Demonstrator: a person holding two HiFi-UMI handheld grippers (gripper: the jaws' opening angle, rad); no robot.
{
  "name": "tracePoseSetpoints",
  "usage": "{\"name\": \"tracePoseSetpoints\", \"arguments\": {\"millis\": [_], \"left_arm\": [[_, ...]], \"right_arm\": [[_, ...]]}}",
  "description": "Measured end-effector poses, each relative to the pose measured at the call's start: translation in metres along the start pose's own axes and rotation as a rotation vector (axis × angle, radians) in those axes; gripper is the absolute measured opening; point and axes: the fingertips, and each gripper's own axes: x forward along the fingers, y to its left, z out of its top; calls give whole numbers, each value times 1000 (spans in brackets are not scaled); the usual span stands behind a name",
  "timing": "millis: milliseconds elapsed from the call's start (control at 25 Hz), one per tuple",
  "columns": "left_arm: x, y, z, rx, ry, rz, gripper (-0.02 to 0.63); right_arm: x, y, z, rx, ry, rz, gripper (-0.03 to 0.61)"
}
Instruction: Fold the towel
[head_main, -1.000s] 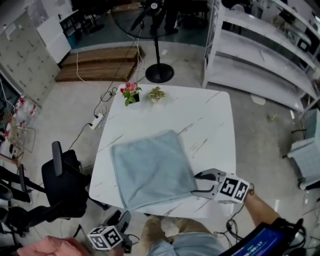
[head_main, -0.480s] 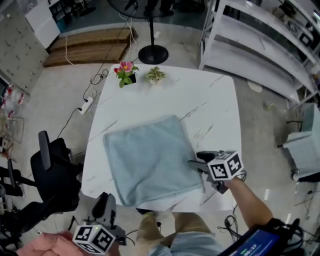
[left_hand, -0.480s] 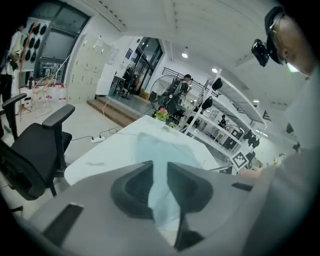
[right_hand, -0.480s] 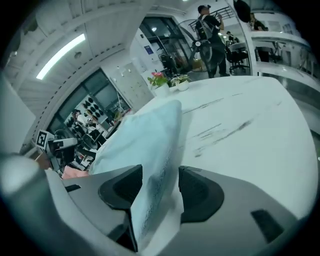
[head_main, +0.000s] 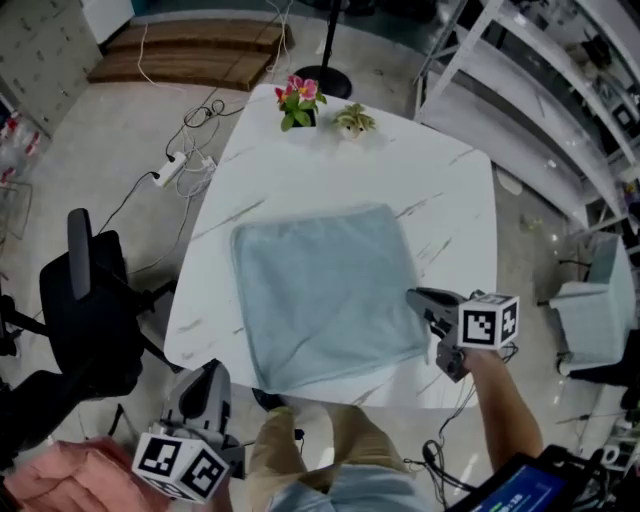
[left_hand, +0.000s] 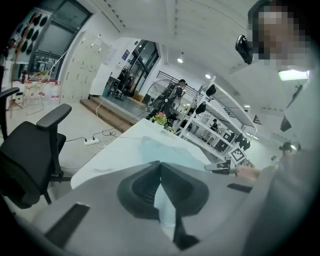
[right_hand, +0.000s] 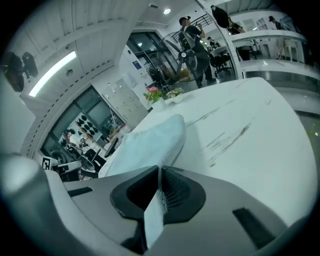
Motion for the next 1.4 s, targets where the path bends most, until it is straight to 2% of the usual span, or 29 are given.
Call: {"name": "tracePoseSetpoints", "arguments": {"millis": [160, 400, 560, 720, 960, 1120, 1200, 1280, 1400], "left_arm": [[-18, 12, 7, -4, -14, -15, 8], [-55, 27, 26, -26, -81, -41, 8], [-77, 40, 31, -54, -130, -51, 8], [-95, 60, 26, -89, -146, -33, 8], [-113, 86, 3, -138, -125, -7, 8], [-116, 97, -5, -156, -108, 4, 8], [-113, 98, -6, -161, -100, 1, 8], [-108, 94, -4, -156, -95, -14, 8], [-100, 82, 8, -133, -97, -48, 8]], "right_arm": [[-7, 50, 26, -93, -41, -7, 37], [14, 148, 47, -332, -7, 0, 38], [50, 200, 41, -500, 60, -3, 38], [105, 222, 15, -612, 157, -32, 40], [179, 210, -38, -699, 309, -120, 40], [195, 207, -47, -716, 352, -128, 38], [194, 215, -49, -719, 391, -83, 62], [181, 232, -48, -692, 413, -8, 174], [147, 262, -30, -649, 355, 93, 199]]}}
